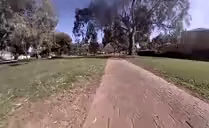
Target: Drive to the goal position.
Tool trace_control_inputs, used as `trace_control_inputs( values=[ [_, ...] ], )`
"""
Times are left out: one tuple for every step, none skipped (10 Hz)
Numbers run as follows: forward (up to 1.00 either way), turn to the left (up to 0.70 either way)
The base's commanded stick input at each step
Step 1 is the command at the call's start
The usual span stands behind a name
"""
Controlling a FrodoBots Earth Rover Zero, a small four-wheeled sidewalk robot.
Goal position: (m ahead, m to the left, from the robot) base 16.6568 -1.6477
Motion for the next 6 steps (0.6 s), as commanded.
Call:
trace_control_inputs(
  values=[
    [0.7, 0.0],
    [0.7, 0.0],
    [0.7, 0.0],
    [0.7, 0.0],
    [0.7, 0.0],
    [0.7, 0.0]
  ],
)
